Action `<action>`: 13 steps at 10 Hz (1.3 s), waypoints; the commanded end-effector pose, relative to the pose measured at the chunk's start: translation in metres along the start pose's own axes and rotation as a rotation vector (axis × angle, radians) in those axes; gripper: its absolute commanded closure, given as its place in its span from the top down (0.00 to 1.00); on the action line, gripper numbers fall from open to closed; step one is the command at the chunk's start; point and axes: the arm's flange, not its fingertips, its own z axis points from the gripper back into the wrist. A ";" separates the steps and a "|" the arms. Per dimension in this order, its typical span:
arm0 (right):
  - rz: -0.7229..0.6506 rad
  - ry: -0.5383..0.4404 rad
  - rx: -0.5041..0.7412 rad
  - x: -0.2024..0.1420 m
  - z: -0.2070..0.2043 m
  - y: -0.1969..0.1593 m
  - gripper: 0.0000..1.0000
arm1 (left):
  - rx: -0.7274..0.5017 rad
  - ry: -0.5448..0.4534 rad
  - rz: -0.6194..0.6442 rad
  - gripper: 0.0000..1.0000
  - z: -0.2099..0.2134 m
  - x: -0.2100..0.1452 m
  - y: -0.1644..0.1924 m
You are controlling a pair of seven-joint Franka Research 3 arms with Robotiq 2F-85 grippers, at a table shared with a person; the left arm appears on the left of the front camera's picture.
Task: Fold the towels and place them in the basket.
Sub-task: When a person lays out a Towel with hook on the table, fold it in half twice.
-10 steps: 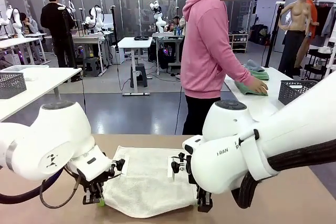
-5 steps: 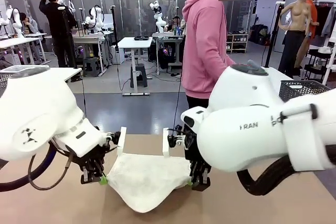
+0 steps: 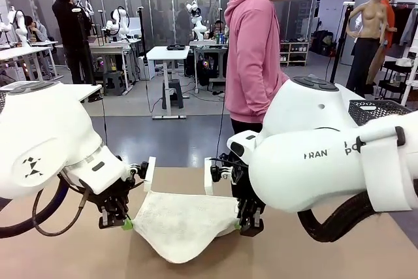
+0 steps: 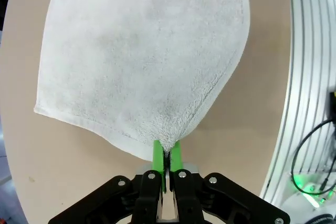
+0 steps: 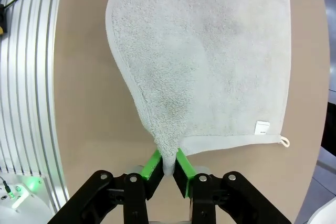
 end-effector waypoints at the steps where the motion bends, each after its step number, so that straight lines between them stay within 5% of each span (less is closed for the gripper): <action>1: -0.009 0.003 0.000 0.002 -0.002 0.000 0.00 | 0.004 -0.002 0.000 0.05 0.002 0.000 0.000; 2: 0.000 0.000 0.000 0.000 0.000 0.000 0.11 | 0.004 -0.010 -0.043 0.05 0.015 0.010 0.013; 5: -0.122 0.100 0.031 -0.007 0.016 -0.004 0.11 | -0.150 -0.175 -0.015 0.05 0.025 0.036 0.015; 9: -0.165 0.099 0.020 0.001 0.034 -0.019 0.11 | -0.115 -0.177 0.037 0.05 0.029 0.035 0.028; 13: -0.204 0.127 0.105 0.001 0.007 -0.084 0.11 | -0.072 -0.201 0.075 0.05 0.010 0.017 0.078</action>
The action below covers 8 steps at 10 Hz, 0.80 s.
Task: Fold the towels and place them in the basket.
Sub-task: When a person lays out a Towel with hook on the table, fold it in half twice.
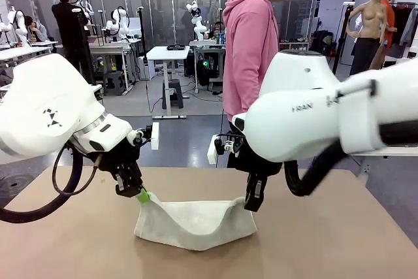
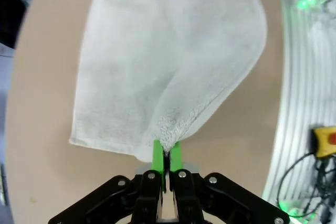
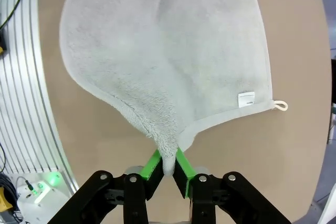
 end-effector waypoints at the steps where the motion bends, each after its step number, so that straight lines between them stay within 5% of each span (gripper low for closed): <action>1: 0.009 0.033 0.054 0.013 -0.014 -0.037 0.11 | -0.015 -0.001 -0.023 0.05 -0.023 0.000 0.034; 8: -0.091 -0.032 0.088 -0.004 -0.070 -0.134 0.11 | -0.097 0.129 0.066 0.05 -0.082 -0.022 0.131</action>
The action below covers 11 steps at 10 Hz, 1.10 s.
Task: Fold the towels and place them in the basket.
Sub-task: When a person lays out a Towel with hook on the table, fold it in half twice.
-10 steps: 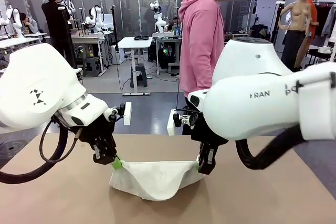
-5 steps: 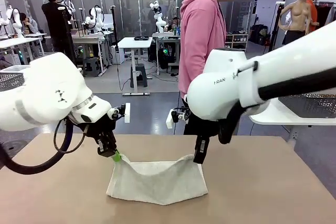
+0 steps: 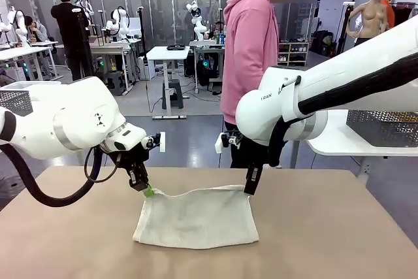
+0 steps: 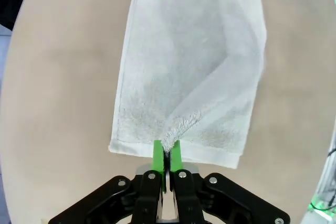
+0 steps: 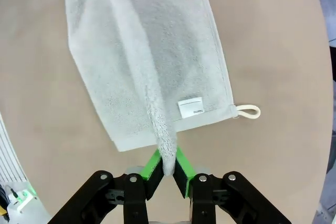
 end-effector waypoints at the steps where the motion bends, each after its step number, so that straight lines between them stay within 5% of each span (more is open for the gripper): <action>1: 0.005 -0.058 -0.001 0.002 -0.012 -0.017 0.11 | -0.008 0.063 0.002 0.05 -0.004 0.005 0.015; 6: 0.013 -0.087 -0.014 -0.001 -0.034 -0.038 0.11 | 0.018 0.155 -0.064 0.05 -0.028 0.005 0.032; 11: 0.012 -0.113 -0.083 -0.007 -0.040 -0.041 0.11 | 0.062 0.132 -0.035 0.05 -0.035 0.008 0.041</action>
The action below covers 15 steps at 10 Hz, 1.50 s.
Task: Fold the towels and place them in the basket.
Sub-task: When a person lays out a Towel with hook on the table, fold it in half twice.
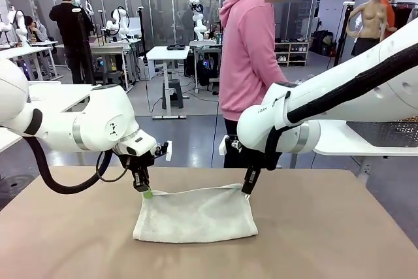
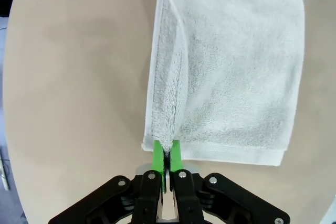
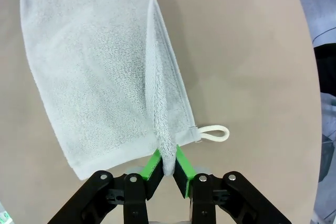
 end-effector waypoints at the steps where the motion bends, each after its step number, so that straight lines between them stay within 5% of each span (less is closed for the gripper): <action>1: 0.029 -0.026 -0.027 -0.006 -0.004 -0.002 0.18 | 0.035 0.013 0.020 0.05 -0.003 0.002 0.006; 2: 0.017 -0.027 -0.033 -0.005 -0.005 -0.004 0.32 | 0.049 0.002 0.029 0.26 -0.002 0.002 0.008; 3: 0.015 -0.007 -0.044 -0.003 -0.006 -0.004 0.49 | 0.056 -0.003 0.034 0.28 -0.002 0.004 0.008; 6: -0.007 0.009 -0.077 -0.001 -0.002 -0.002 0.99 | 0.093 -0.013 0.070 1.00 0.004 0.003 0.007; 9: -0.065 -0.014 -0.079 -0.006 0.006 0.002 1.00 | 0.118 -0.047 0.166 0.98 0.020 0.004 0.000; 12: -0.487 -0.065 -0.165 -0.009 0.045 0.031 1.00 | 0.087 -0.136 0.454 1.00 0.085 -0.001 -0.050; 15: -0.651 -0.083 -0.169 -0.010 0.050 0.056 1.00 | 0.105 -0.163 0.547 1.00 0.182 -0.019 -0.117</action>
